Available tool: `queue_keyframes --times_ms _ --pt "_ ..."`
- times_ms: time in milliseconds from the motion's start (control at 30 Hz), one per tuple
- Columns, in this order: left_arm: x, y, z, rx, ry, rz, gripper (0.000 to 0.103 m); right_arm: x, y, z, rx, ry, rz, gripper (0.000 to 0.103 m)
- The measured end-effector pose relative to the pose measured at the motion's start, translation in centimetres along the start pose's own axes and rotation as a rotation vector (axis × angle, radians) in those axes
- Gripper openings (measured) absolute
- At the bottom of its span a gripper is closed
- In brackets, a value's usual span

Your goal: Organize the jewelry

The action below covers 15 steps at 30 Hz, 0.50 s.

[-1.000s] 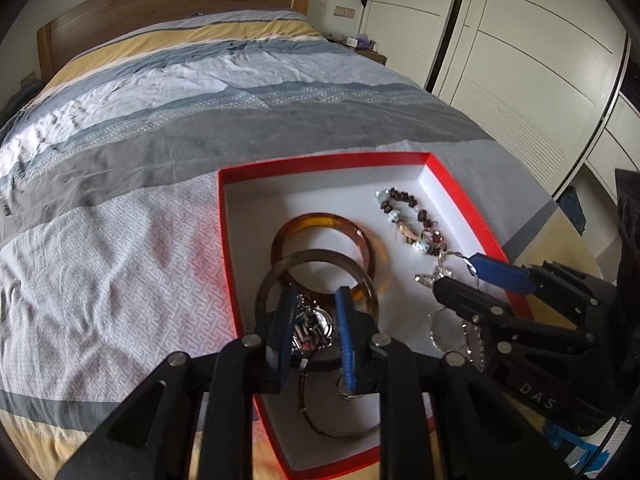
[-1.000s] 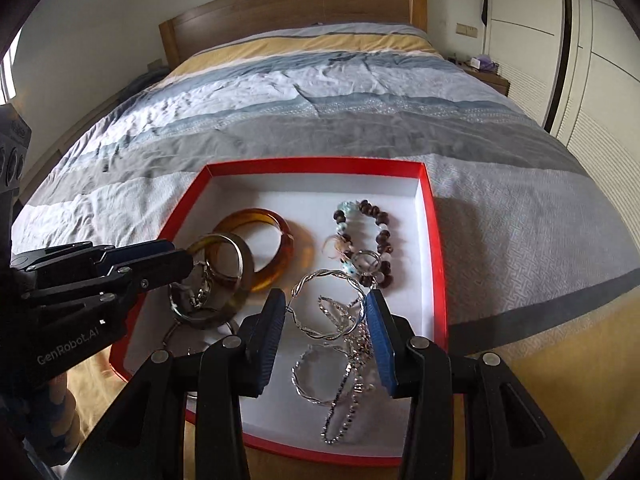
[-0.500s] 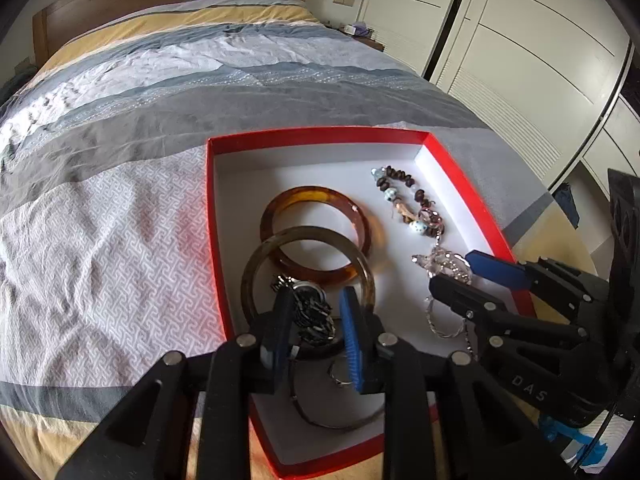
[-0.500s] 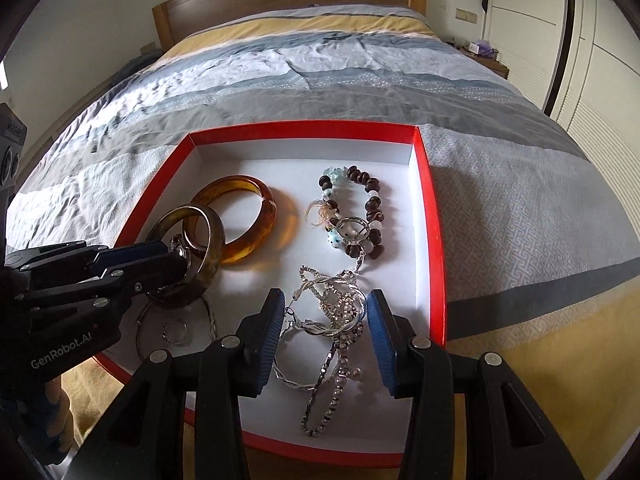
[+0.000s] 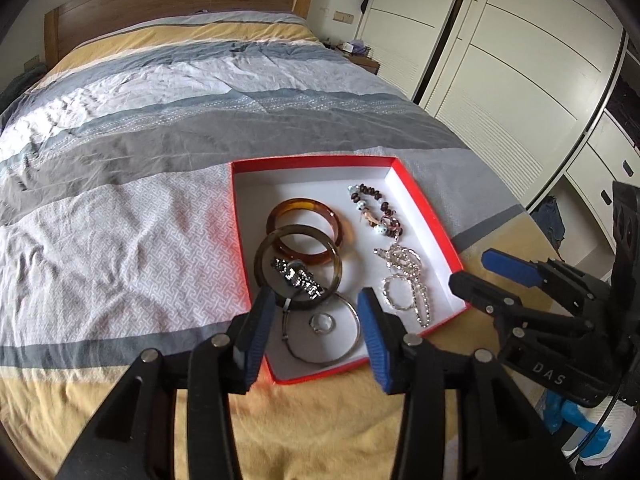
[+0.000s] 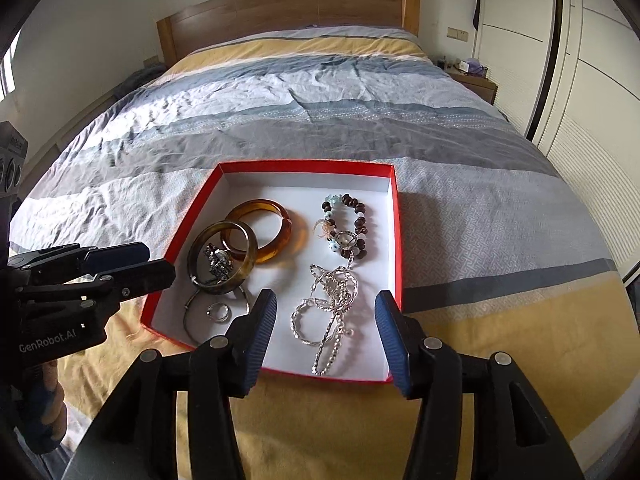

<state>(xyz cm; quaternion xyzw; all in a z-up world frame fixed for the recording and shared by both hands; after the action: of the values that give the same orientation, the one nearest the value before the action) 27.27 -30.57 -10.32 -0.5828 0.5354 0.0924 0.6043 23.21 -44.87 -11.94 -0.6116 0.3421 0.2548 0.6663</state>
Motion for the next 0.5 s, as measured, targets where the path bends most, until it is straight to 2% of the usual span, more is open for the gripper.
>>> queue_keyframes --times_ms 100,200,300,500 --pt "-3.0 0.9 0.4 -0.025 -0.04 -0.054 0.041 -2.3 0.6 0.6 0.009 -0.014 -0.012 0.054" --pt "-6.0 2.5 0.4 -0.001 -0.11 -0.1 0.041 -4.7 1.4 1.5 0.018 -0.027 -0.024 0.055" --pt "-8.5 4.3 0.2 0.0 -0.159 -0.075 0.041 -7.3 2.2 2.7 0.025 -0.041 -0.036 0.055" --pt "-14.4 7.3 0.9 -0.057 -0.24 -0.074 0.042 -12.5 3.9 5.8 0.0 -0.069 -0.075 0.056"
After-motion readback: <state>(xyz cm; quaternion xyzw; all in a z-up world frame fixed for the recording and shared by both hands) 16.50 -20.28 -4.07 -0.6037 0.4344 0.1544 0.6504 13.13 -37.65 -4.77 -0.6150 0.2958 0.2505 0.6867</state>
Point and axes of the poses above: each gripper's, at about its wrist camera, not at the fingertips, and x roughly the way its jaws point, z to its left, y to its underside, the point moved 5 cm from there along x, roughly the way its jaws point, and after that the axes turned 3 degrees about y, right-handed, at the moved point
